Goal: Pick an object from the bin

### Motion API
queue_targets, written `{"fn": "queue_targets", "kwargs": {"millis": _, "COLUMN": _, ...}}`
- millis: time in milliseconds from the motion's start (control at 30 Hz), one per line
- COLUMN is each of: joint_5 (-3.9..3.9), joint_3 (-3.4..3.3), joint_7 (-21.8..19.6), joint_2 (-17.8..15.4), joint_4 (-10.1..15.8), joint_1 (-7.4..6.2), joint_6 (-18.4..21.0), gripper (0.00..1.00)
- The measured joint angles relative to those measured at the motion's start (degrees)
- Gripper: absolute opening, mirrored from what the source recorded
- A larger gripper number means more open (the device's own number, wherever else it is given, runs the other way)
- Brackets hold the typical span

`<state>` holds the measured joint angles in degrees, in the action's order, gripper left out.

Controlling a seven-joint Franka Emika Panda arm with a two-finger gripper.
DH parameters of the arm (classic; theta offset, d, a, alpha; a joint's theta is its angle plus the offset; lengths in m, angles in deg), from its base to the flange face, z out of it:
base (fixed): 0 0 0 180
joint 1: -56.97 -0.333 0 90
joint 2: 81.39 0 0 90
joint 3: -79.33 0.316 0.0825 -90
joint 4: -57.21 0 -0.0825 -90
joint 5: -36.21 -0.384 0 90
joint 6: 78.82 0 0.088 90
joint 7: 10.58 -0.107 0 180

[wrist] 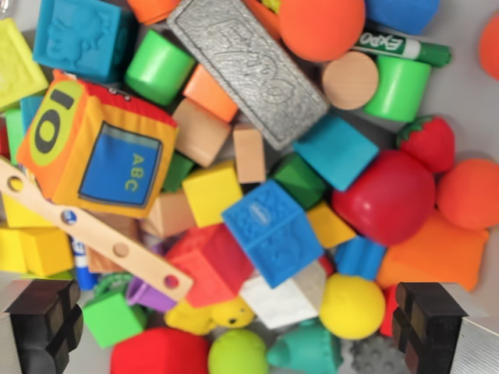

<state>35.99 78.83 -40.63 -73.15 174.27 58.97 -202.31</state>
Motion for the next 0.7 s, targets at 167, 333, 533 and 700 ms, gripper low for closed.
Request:
{"fn": "queue_targets", "kwargs": {"millis": 167, "joint_5": 0.05, "joint_3": 0.22, "joint_7": 2.2, "joint_2": 0.0, "joint_4": 0.3, "joint_1": -0.15, "joint_6": -0.4, "gripper": 1.0}}
{"fn": "queue_targets", "kwargs": {"millis": 333, "joint_5": 0.1, "joint_3": 0.37, "joint_7": 4.4, "joint_2": 0.0, "joint_4": 0.8, "joint_1": -0.36, "joint_6": -0.8, "gripper": 1.0}}
{"fn": "queue_targets", "kwargs": {"millis": 533, "joint_5": 0.14, "joint_3": 0.59, "joint_7": 7.4, "joint_2": 0.0, "joint_4": 1.3, "joint_1": -0.63, "joint_6": -1.4, "gripper": 1.0}}
{"fn": "queue_targets", "kwargs": {"millis": 700, "joint_5": 0.19, "joint_3": 0.78, "joint_7": 9.6, "joint_2": 0.0, "joint_4": 1.6, "joint_1": -0.81, "joint_6": -1.8, "gripper": 1.0}}
